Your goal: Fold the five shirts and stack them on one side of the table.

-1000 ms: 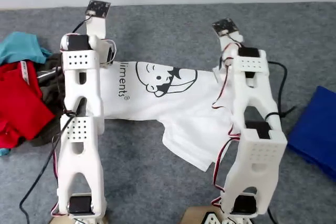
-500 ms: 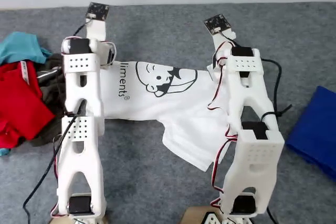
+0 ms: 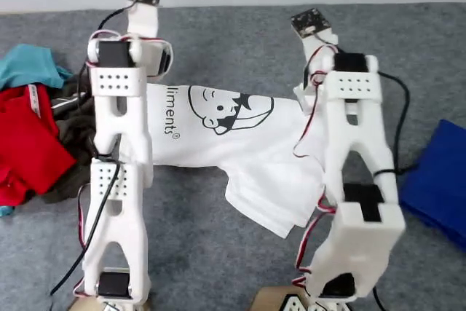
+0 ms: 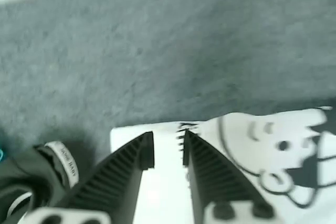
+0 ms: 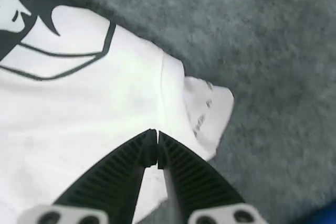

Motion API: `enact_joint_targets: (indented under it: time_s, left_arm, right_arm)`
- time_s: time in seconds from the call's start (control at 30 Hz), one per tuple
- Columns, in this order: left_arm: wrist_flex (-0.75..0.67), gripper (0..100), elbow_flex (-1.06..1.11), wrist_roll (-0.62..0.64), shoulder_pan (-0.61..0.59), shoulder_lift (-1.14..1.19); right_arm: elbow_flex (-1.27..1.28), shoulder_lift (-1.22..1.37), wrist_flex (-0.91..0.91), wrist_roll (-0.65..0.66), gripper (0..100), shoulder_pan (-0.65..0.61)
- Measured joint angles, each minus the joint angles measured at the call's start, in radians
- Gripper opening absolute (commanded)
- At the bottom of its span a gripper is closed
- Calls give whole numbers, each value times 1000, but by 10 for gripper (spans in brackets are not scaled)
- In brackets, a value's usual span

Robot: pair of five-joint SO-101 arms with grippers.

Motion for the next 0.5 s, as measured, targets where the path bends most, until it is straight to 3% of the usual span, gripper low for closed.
enact_joint_targets:
  time_s: [0.5]
  left_arm:
    - [2, 100, 557, -155, 187, -358]
  right_arm:
    - [0, -520, 206, 0, 10, 166]
